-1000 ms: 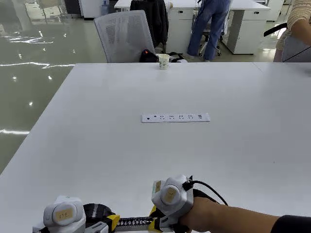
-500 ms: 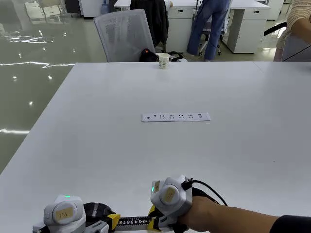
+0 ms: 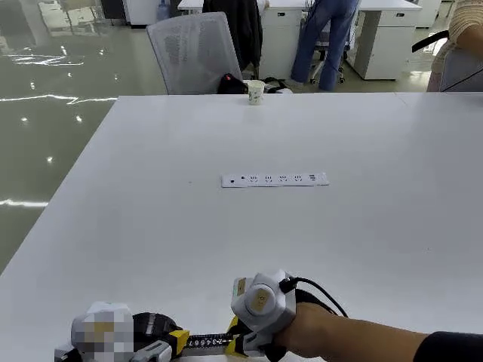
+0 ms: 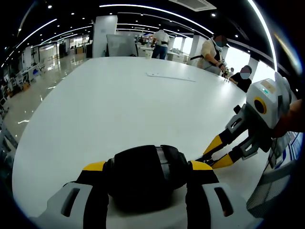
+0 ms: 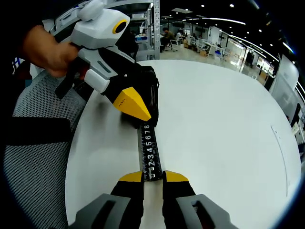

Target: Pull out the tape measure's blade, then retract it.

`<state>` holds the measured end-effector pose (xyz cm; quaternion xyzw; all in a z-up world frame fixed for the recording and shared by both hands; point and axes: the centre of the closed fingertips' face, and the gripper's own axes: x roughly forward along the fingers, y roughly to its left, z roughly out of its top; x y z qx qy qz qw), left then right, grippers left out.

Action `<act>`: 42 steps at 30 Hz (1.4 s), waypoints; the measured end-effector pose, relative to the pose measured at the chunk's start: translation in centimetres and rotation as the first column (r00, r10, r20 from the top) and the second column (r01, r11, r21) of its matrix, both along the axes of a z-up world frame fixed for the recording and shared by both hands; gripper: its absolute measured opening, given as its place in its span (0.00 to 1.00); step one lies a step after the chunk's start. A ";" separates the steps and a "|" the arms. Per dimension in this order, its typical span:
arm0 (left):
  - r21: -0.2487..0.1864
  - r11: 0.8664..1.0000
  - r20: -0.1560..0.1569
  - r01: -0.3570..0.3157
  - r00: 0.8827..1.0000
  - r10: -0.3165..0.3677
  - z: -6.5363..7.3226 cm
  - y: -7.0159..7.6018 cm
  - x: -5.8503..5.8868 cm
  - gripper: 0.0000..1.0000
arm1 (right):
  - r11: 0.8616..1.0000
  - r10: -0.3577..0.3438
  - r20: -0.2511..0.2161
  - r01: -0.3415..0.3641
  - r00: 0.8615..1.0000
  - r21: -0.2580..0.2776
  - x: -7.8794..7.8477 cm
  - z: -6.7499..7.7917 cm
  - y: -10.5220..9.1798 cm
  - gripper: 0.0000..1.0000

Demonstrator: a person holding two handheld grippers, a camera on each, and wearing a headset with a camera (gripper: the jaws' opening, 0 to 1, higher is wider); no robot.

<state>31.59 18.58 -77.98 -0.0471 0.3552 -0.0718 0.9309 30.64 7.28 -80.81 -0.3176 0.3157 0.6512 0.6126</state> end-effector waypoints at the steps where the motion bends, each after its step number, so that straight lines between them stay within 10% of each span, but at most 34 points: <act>1: 0.000 1.000 -0.001 0.001 1.000 -0.001 0.0 0.0 0.0 0.61 | 1.000 0.000 0.001 0.000 1.000 0.000 -0.1 0.0 0.1 0.11; 42: -0.007 1.000 0.002 0.002 1.000 -0.002 0.1 -0.1 -0.1 0.61 | 0.999 -0.025 -0.021 0.025 0.999 0.032 -0.3 -0.1 2.0 0.12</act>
